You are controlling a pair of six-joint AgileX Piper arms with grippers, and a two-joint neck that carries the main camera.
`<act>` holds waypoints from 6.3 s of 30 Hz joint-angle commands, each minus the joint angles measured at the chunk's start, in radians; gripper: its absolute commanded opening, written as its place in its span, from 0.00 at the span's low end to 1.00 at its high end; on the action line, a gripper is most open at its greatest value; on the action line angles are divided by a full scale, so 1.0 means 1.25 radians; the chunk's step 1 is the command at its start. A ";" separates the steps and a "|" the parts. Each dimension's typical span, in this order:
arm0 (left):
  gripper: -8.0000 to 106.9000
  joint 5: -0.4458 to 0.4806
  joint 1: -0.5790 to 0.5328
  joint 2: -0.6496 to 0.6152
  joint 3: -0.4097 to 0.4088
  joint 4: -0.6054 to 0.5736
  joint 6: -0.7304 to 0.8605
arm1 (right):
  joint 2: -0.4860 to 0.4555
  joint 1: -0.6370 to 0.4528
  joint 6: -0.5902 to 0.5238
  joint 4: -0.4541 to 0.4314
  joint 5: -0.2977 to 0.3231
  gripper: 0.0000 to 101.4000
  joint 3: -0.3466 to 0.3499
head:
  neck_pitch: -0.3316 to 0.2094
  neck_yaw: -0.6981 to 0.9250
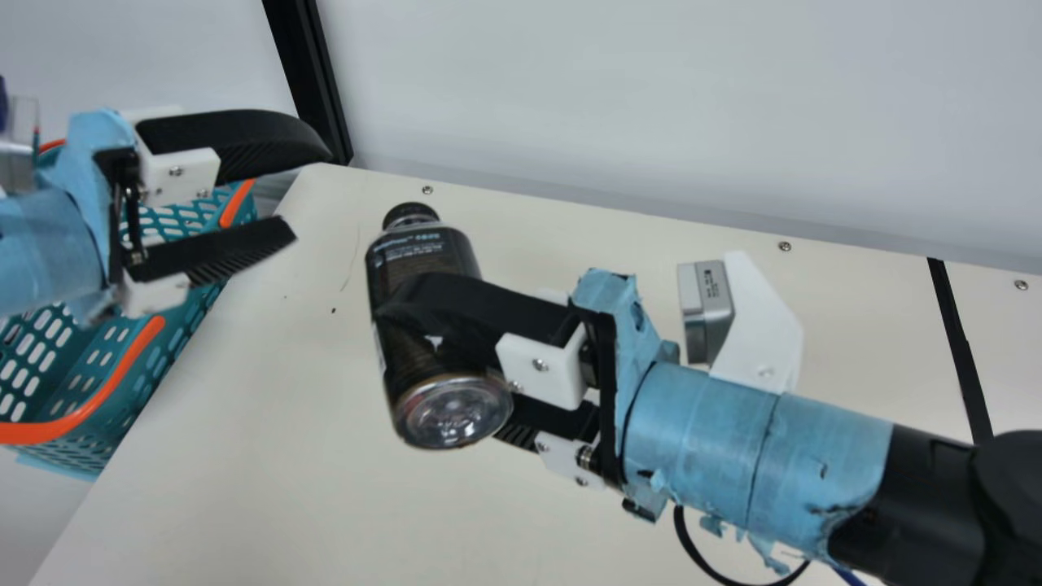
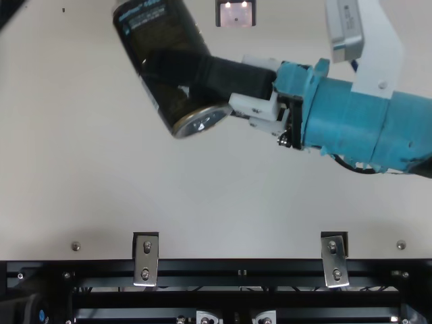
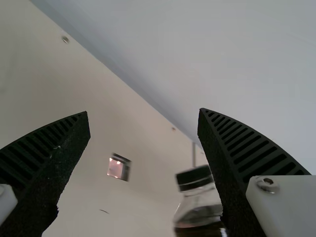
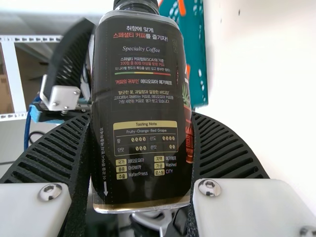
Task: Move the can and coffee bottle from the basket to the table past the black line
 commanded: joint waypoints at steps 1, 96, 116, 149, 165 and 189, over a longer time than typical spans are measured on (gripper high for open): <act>0.85 0.000 0.000 0.000 0.000 0.000 0.000 | -0.009 0.000 0.005 -0.023 -0.027 0.00 -0.004 | -0.006 -0.002; 0.85 -0.089 -0.014 -0.002 -0.009 0.244 -0.031 | 0.314 0.182 -0.608 -0.104 -0.784 0.00 -0.077 | -0.006 -0.002; 0.85 -0.089 -0.014 -0.002 -0.009 0.244 -0.031 | 0.355 0.197 -0.925 0.136 -0.840 0.00 -0.146 | -0.006 -0.002; 0.85 -0.089 -0.014 -0.002 -0.009 0.244 -0.031 | 0.159 0.086 -0.926 0.154 -0.953 0.00 0.046 | 0.017 -0.350; 0.85 -0.089 -0.014 -0.002 -0.009 0.244 -0.031 | -0.047 -0.107 -0.932 0.154 -0.955 0.00 0.259 | -0.028 -0.619; 0.85 -0.089 -0.014 -0.002 -0.009 0.244 -0.031 | -0.074 -0.583 -1.100 0.146 -0.834 0.00 0.332 | -0.042 -0.694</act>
